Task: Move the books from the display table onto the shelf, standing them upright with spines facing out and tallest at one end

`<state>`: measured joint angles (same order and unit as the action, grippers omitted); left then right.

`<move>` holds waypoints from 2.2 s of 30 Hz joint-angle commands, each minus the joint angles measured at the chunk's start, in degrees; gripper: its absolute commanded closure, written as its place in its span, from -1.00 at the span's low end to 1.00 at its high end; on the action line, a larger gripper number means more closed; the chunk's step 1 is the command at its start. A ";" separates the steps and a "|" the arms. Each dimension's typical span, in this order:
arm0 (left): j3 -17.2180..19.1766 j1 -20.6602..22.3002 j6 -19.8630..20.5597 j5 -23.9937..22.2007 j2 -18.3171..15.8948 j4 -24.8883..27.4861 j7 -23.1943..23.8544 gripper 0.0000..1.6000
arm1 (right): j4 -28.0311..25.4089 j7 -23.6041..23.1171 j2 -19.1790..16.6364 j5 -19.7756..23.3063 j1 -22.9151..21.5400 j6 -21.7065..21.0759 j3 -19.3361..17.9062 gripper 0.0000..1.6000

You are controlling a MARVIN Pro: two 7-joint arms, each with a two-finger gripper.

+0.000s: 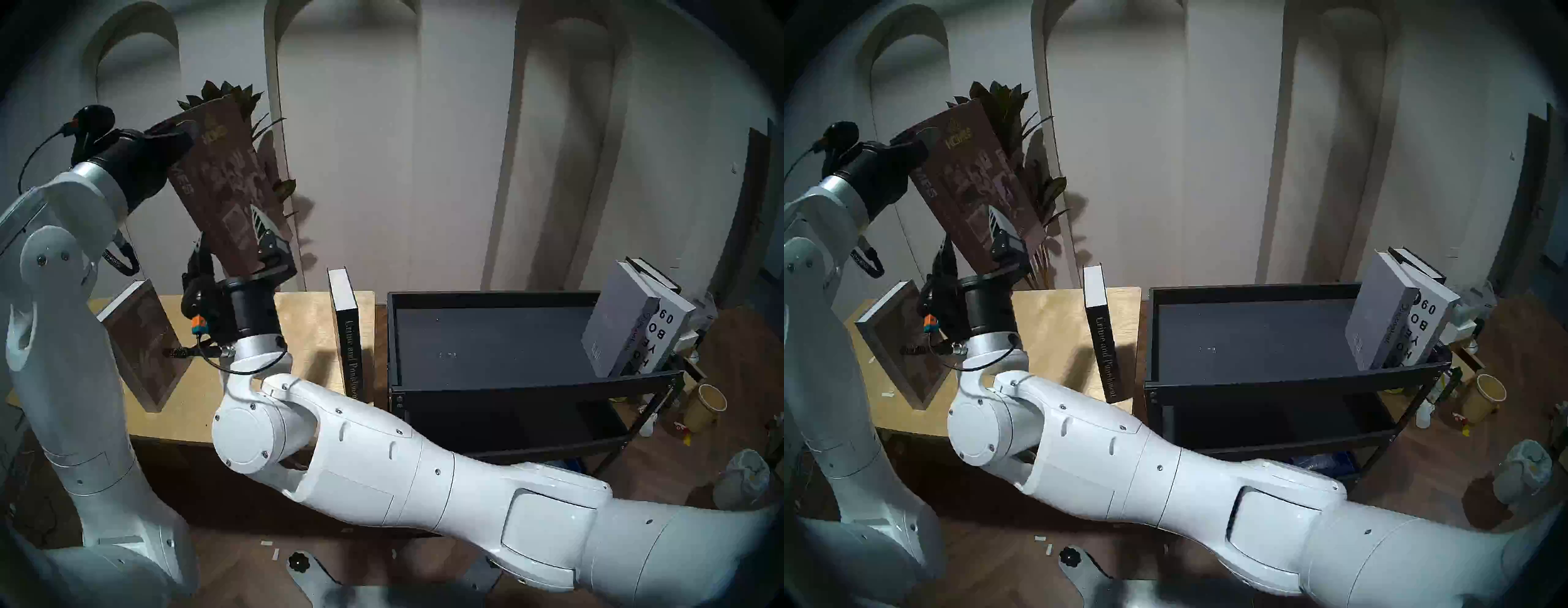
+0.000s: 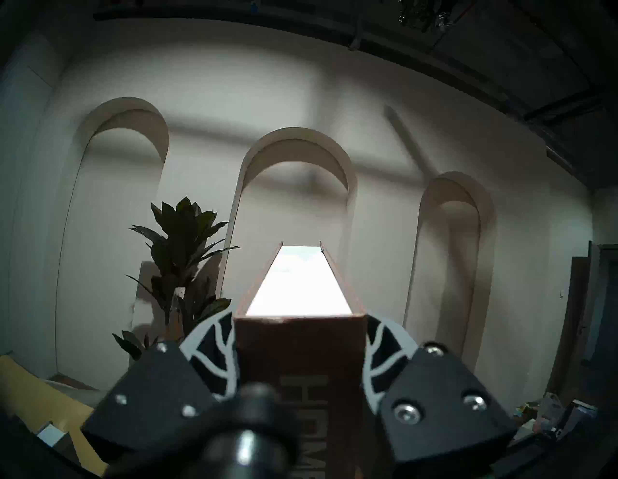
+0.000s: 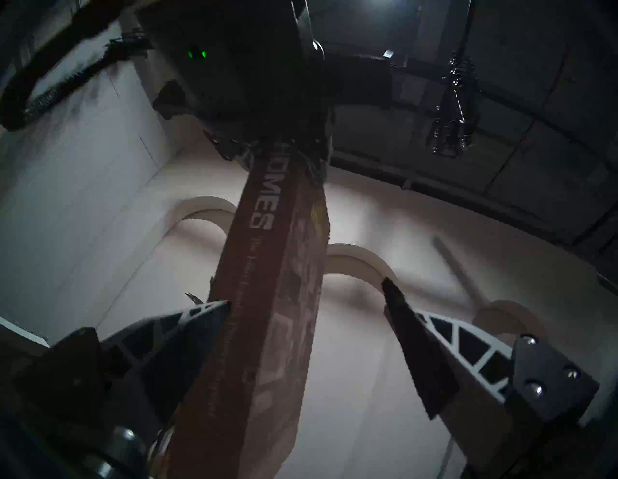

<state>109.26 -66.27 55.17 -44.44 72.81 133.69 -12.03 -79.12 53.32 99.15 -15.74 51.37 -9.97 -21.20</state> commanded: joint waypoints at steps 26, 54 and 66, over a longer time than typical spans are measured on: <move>-4.94 -0.16 -0.17 -14.77 -0.18 6.31 -18.17 1.00 | 12.11 6.97 8.12 -2.07 -2.23 3.46 0.10 -1.00; -3.89 6.06 -3.15 -33.87 2.26 6.31 -30.51 -1.00 | 15.17 13.22 10.39 -2.96 -5.12 5.12 -3.38 1.00; 0.40 12.10 -7.79 -40.51 0.36 6.31 -23.11 -1.00 | 14.91 14.30 10.00 -2.77 -5.20 5.19 -3.96 1.00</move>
<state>107.33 -59.92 49.84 -82.75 74.78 139.83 -39.01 -62.90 67.02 108.34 -18.34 47.10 -4.87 -24.51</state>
